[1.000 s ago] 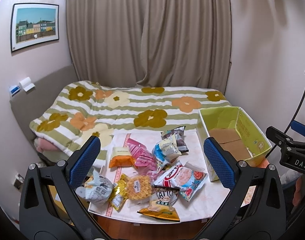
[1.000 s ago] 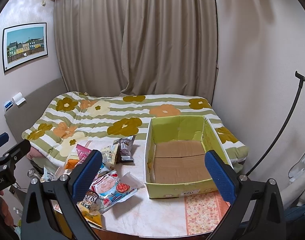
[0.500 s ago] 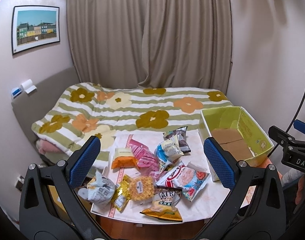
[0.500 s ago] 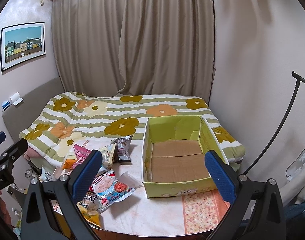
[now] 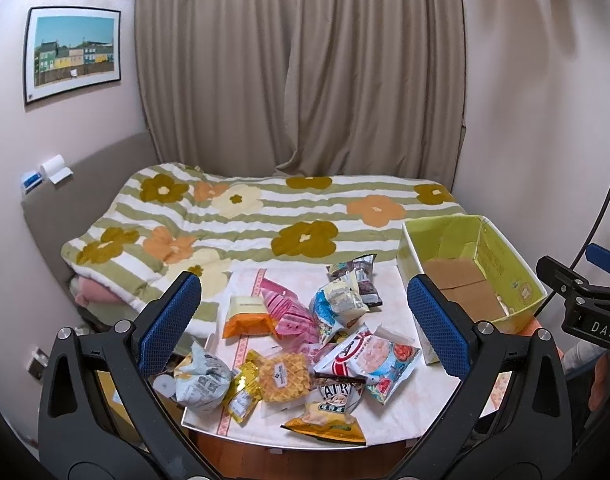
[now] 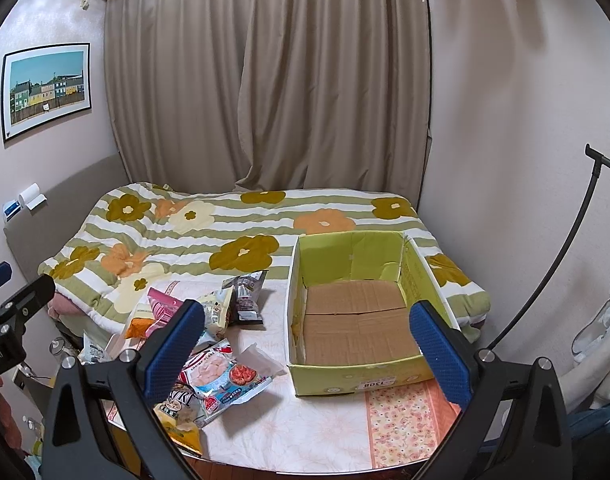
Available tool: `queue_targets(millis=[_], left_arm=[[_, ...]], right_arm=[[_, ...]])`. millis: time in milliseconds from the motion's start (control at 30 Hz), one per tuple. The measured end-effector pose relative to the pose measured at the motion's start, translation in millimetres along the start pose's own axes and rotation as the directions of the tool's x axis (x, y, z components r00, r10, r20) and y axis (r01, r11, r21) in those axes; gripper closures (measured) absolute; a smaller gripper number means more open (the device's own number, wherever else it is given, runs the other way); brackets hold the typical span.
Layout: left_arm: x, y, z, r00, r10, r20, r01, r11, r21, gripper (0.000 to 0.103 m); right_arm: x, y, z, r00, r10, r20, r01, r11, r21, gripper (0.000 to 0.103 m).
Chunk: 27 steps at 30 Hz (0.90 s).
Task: Organize snacks
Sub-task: 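Grasp the white-green chip bag with the left gripper while the right grasps the Shrimp Flakes bag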
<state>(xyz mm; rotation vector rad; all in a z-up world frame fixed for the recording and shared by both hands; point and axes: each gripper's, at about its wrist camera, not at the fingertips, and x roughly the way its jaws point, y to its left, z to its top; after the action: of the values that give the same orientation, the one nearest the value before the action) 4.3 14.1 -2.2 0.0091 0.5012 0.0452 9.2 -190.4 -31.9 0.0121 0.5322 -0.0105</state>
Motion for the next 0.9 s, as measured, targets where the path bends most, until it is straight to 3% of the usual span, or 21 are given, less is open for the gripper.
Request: queue_targets(millis=[233, 333, 467, 633, 900], left_arm=[[16, 24, -9, 0.994, 0.065, -0.092, -0.065, 0.998, -0.002, 0.000], [31, 43, -29, 0.978, 0.118, -0.172, -0.122, 0.993, -0.012, 0.000], [56, 71, -69, 0.940, 0.166, -0.298, -0.183, 0.983, -0.030, 0.000], [86, 102, -106, 0.895, 0.155, -0.419, -0.214, 0.972, -0.098, 0.000], [152, 136, -134, 0.830, 0.200, -0.520, -0.232, 0.973, 0.004, 0.000]], right_arm=[[24, 10, 2, 0.991, 0.099, -0.094, -0.106, 0.992, -0.069, 0.001], [47, 24, -7, 0.976, 0.140, -0.166, -0.166, 0.974, -0.152, 0.001], [83, 41, -30, 0.941, 0.217, -0.260, -0.274, 0.939, -0.206, 0.001], [123, 67, -52, 0.895, 0.263, -0.361, -0.369, 0.891, -0.266, 0.001], [188, 106, -80, 0.819, 0.243, -0.520, -0.452, 0.831, -0.324, 0.001]])
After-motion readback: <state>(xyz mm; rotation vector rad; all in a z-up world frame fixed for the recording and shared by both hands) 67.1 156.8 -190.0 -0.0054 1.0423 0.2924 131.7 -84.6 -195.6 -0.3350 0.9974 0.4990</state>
